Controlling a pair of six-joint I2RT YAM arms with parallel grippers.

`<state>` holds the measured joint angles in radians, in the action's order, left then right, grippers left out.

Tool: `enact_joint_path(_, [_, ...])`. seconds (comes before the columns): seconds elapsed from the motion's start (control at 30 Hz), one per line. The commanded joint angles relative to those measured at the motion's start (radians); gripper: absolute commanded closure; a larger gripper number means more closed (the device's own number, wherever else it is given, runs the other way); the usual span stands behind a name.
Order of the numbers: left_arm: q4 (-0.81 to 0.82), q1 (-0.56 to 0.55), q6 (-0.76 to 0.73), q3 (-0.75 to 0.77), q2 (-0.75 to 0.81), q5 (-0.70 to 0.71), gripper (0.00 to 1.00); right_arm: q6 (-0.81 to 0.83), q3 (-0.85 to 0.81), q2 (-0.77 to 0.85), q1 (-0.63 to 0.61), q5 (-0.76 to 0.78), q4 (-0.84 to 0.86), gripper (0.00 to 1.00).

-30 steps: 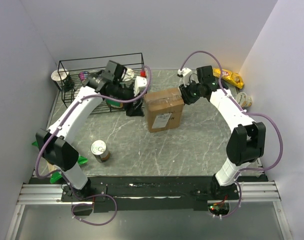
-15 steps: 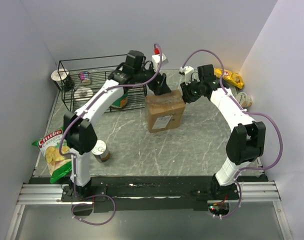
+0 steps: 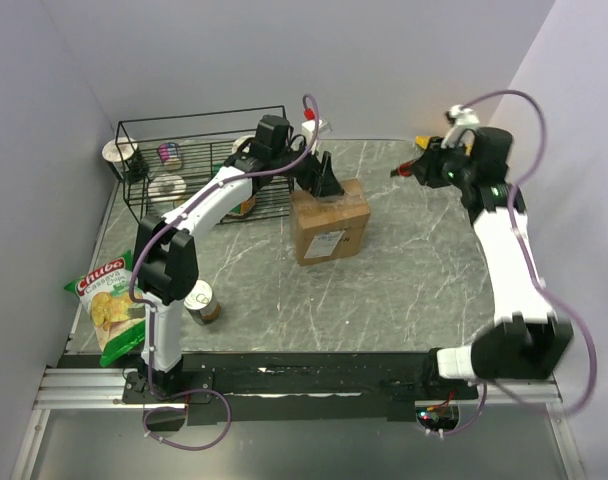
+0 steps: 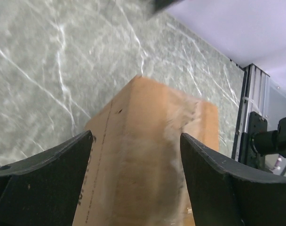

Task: Unpack the express box

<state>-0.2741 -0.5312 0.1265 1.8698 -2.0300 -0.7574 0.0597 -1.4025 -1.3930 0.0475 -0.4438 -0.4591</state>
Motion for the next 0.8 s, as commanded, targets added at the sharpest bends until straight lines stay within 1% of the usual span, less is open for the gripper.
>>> enact_joint_path(0.0, [0.032,0.007,0.051,-0.044,0.005,-0.046,0.20,-0.317,0.158,0.210,-0.018,-0.118,0.339,1.00])
enact_joint_path(0.07, [0.021,0.007,0.038,-0.066,0.011,-0.051,0.21,-0.351,0.192,0.249,-0.040,-0.110,0.390,1.00])
enact_joint_path(0.23, [-0.004,0.008,0.004,-0.095,0.017,-0.040,0.24,-0.391,0.208,0.227,-0.043,-0.107,0.364,1.00])
enact_joint_path(0.3, [-0.010,0.010,-0.001,-0.101,0.019,-0.031,0.24,-0.360,0.191,0.224,-0.043,-0.098,0.329,1.00])
enact_joint_path(0.4, [-0.014,0.011,-0.007,-0.112,0.024,-0.026,0.25,-0.311,0.169,0.219,-0.041,-0.124,0.288,1.00])
enact_joint_path(0.47, [-0.014,0.011,-0.007,-0.115,0.025,-0.028,0.25,-0.305,0.171,0.218,-0.041,-0.109,0.284,1.00])
enact_joint_path(0.57, [-0.013,0.011,-0.002,-0.115,0.027,-0.031,0.25,-0.317,0.148,0.186,-0.041,-0.093,0.237,1.00])
enact_joint_path(0.77, [-0.016,0.011,-0.004,-0.112,0.025,-0.025,0.25,-0.321,0.140,0.164,-0.041,-0.095,0.223,1.00])
